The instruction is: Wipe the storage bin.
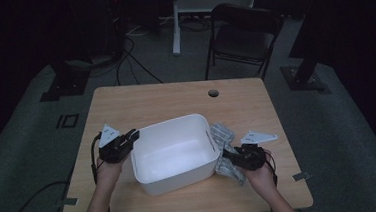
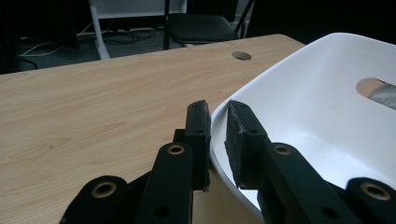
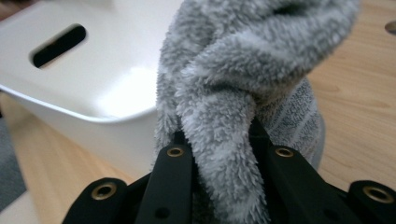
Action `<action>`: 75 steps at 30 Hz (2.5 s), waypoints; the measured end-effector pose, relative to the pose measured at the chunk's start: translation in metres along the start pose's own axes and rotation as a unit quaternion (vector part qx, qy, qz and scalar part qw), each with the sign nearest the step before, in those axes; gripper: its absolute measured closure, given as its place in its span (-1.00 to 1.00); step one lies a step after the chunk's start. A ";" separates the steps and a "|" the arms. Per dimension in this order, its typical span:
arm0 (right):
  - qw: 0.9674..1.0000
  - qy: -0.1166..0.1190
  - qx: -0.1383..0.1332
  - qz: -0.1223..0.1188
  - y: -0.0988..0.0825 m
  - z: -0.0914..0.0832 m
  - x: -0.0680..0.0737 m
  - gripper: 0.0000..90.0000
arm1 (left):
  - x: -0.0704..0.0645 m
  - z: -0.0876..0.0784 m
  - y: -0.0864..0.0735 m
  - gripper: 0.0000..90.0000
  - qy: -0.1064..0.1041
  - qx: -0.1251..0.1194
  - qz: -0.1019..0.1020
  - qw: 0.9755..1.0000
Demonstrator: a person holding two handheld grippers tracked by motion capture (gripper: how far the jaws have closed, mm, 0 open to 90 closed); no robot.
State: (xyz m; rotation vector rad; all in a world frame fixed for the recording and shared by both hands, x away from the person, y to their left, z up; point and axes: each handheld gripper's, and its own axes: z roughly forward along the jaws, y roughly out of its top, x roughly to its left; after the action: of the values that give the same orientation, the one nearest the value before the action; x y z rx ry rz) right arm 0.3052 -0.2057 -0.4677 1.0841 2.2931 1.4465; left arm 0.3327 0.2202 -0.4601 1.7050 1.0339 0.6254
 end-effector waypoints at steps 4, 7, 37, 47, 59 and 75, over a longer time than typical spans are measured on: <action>0.999 -0.003 0.034 0.017 -0.011 0.019 -0.008 0.75 | 0.000 0.000 0.000 0.76 0.002 -0.001 -0.001 1.000; 0.998 0.004 0.056 0.032 -0.018 0.032 -0.016 0.75 | -0.001 0.000 0.000 0.76 0.003 -0.001 -0.001 1.000; 0.994 0.048 0.073 0.072 -0.012 0.085 -0.061 0.75 | -0.001 0.000 0.000 0.76 0.008 0.000 0.005 1.000; 0.998 0.019 0.040 0.049 0.005 0.056 -0.058 0.74 | 0.006 -0.001 0.001 0.74 -0.024 0.007 -0.010 1.000; 0.998 -0.028 -0.009 0.052 -0.009 -0.021 -0.063 0.73 | 0.017 -0.015 0.014 0.04 -0.062 -0.016 -0.015 0.998; 0.994 -0.014 -0.059 0.087 -0.031 -0.065 -0.059 0.73 | 0.035 0.005 0.038 -0.23 -0.122 0.009 0.022 0.992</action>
State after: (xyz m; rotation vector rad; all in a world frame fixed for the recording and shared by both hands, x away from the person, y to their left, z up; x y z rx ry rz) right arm 0.2970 -0.2980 -0.4735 1.2855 2.1092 1.5963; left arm 0.3674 0.2434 -0.4285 1.7735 0.8334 0.4224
